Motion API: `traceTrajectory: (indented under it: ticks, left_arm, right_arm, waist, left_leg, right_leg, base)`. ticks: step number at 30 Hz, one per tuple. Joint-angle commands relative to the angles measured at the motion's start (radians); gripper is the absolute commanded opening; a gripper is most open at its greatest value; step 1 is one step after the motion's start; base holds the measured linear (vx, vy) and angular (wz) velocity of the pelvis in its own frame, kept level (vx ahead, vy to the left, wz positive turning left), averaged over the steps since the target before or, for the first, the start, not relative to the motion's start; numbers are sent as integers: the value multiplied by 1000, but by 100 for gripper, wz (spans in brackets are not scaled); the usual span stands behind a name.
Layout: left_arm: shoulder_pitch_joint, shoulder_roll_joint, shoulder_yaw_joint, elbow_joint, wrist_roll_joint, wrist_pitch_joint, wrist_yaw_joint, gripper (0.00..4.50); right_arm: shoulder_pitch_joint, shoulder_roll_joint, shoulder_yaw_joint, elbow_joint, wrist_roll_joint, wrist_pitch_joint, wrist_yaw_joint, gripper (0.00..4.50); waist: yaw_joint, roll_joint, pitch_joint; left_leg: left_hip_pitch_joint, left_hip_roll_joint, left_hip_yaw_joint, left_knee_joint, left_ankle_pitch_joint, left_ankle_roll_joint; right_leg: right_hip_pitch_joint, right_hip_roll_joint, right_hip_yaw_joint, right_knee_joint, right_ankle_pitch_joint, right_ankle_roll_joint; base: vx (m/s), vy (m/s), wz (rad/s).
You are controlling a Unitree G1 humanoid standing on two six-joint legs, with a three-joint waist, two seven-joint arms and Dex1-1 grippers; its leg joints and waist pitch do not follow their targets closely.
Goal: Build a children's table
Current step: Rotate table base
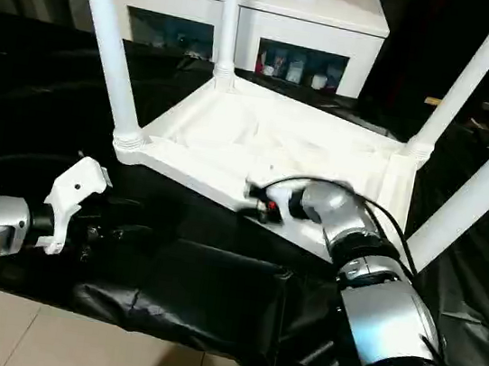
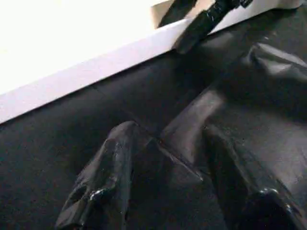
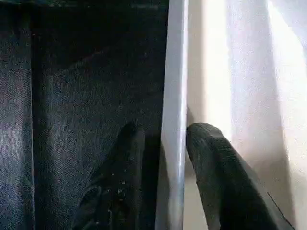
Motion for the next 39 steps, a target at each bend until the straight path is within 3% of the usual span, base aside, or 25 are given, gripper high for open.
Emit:
traceTrajectory:
  ticks: [1, 7, 16, 21, 30, 31, 36, 39]
  left_arm:
    - [2, 2, -7, -20, -2, 4, 1, 251]
    - [7, 6, -4, -22, -1, 4, 1, 251]
    - [12, 4, -8, -27, 0, 6, 7, 251]
    - [19, 7, -7, -28, 2, 5, 7, 251]
    - [14, 9, -4, -25, 2, 5, 7, 251]
    - [15, 11, -1, -24, 1, 4, 7, 251]
    - [20, 19, 9, -23, 1, 3, 6, 251]
    - [28, 32, 27, -24, -6, 4, 1, 251]
  right_arm:
    - [-31, 7, 0, 12, 2, 28, 6, 141]
    - [-31, 12, 4, 10, -11, 31, 41, 99]
    - [-24, -4, 42, 13, -50, 26, 82, 34]
    - [-21, -10, 62, 15, -76, 4, 74, 3]
    - [5, -32, 82, -6, -89, -178, 99, 3]
    - [16, -42, 86, -12, -91, -235, 105, 3]
    - [37, -69, 100, -19, -102, -337, 95, 3]
    - [61, -116, 131, -23, -136, -454, 46, 3]
  waist:
    - [3, 5, -69]
    - [2, 5, -69]
    - [4, -2, -71]
    - [4, -1, -69]
    - [0, -2, -70]
    - [-2, -2, -70]
    - [-5, -3, -70]
    - [-5, -5, -70]
  left_leg:
    - [36, 58, -35, -90, -293, -15]
    - [36, 58, -36, -91, -298, -22]
    - [34, 58, -33, -86, -247, 1]
    - [36, 58, -34, -88, -268, -8]
    - [33, 58, -35, -88, -269, -5]
    - [34, 57, -35, -87, -272, -3]
    - [33, 56, -35, -85, -265, 11]
    - [36, 56, -34, -83, -272, 13]
  right_leg:
    - [29, -36, 34, -51, -185, -267]
    - [30, -37, 34, -51, -187, -264]
    - [31, -36, 34, -46, -146, -276]
    - [30, -36, 34, -49, -166, -269]
    - [32, -38, 35, -48, -157, -267]
    - [32, -39, 35, -50, -156, -269]
    - [35, -37, 35, -51, -155, -276]
    - [32, -38, 35, -54, -166, -274]
  base:
    - [0, 0, 0]
    - [0, 0, 0]
    - [0, 0, 0]
    - [0, 0, 0]
    - [0, 0, 0]
    - [0, 0, 0]
    - [0, 0, 0]
    - [0, 0, 0]
